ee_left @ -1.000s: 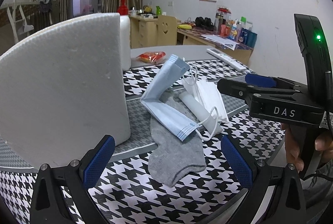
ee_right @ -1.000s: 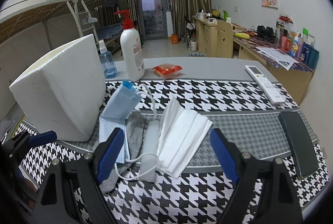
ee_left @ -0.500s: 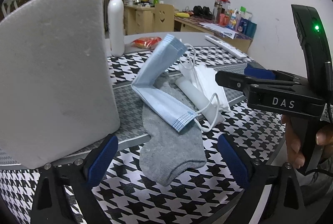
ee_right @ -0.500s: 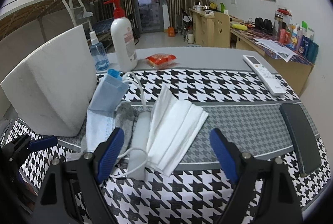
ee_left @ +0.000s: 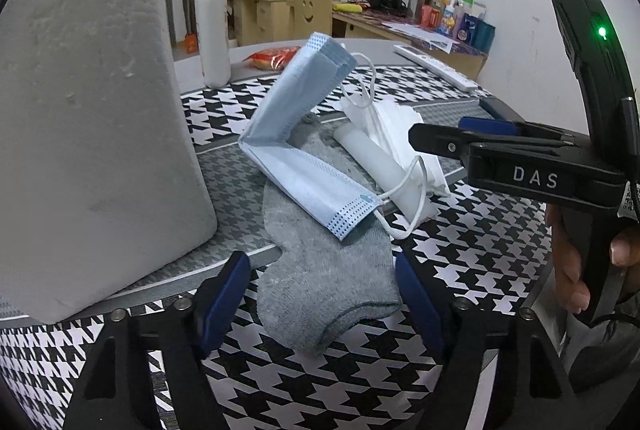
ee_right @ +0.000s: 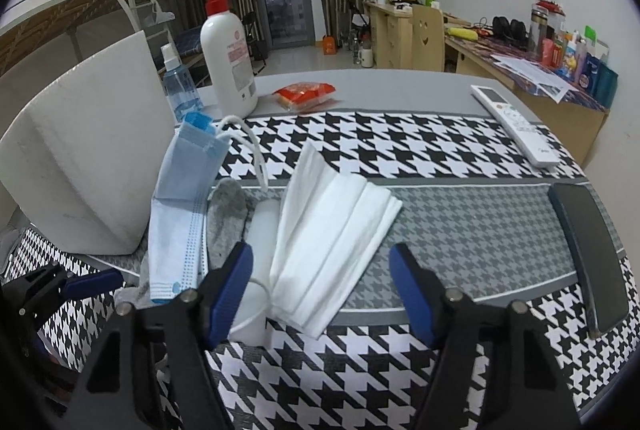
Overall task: Organize soft objects
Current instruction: 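Lower the left gripper onto the grey sock while the right gripper approaches the white masks, then close the left gripper on the grey sock while the right gripper closes on the white masks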
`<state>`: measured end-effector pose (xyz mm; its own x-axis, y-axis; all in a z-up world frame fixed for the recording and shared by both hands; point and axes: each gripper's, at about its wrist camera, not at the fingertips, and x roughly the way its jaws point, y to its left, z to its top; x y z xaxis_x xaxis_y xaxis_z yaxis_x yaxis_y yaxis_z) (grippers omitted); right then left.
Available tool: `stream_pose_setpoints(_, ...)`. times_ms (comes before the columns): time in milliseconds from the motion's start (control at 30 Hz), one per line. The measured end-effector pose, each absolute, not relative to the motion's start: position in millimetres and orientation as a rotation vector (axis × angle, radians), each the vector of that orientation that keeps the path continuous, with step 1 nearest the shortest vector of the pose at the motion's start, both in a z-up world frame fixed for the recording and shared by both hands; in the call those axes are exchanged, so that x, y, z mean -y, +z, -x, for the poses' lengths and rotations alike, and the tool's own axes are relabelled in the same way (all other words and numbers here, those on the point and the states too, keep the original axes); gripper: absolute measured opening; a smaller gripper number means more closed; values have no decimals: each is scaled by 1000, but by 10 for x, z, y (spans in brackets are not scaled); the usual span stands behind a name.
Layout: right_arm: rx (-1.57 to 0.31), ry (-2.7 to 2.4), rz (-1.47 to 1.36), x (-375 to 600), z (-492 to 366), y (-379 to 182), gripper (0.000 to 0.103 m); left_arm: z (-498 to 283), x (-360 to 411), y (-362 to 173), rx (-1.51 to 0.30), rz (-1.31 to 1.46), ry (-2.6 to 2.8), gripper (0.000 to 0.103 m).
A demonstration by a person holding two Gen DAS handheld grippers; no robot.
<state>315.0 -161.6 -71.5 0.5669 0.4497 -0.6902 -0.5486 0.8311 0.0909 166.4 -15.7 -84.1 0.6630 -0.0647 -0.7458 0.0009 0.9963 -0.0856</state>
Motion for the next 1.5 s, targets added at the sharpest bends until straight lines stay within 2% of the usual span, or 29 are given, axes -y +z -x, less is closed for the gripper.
stream_pose_setpoints(100, -780, 590, 139, 1602, -3174, -737, 74, -1668, 156, -855, -851, 83, -44, 72)
stream_pose_setpoints(133, -783, 591, 140, 1599, -3176, -744, 74, -1671, 156, -856, -853, 82, -46, 68)
stream_pose_setpoints(367, -811, 599, 140, 1566, -3222, -793, 63, -1721, 191, -884, -868, 68, -50, 56)
stream_pose_setpoints(567, -837, 590, 144, 1554, -3265, -843, 60, -1709, 195, -895, -862, 50, -52, 50)
stream_pose_setpoints(600, -843, 587, 144, 1553, -3273, -854, 58, -1706, 196, -901, -862, 47, -52, 50)
stream_pose_setpoints(667, -858, 587, 146, 1550, -3288, -879, 47, -1708, 198, -900, -861, 45, -52, 43)
stream_pose_setpoints(767, -868, 576, 152, 1545, -3300, -908, 42, -1717, 194, -899, -862, 42, -49, 38)
stream_pose_setpoints(933, -862, 569, 179, 1511, -3272, -911, 42, -1718, 223, -900, -862, 28, -54, 27)
stream_pose_setpoints(1067, -853, 558, 209, 1469, -3255, -914, 29, -1722, 253, -899, -862, 17, -63, 21)
stream_pose_setpoints(1267, -851, 571, 231, 1431, -3235, -915, 11, -1720, 250, -895, -863, 26, -90, 16)
stream_pose_setpoints(1500, -840, 600, 184, 1512, -3221, -848, 9, -1677, 203, -818, -824, 36, -100, 15)
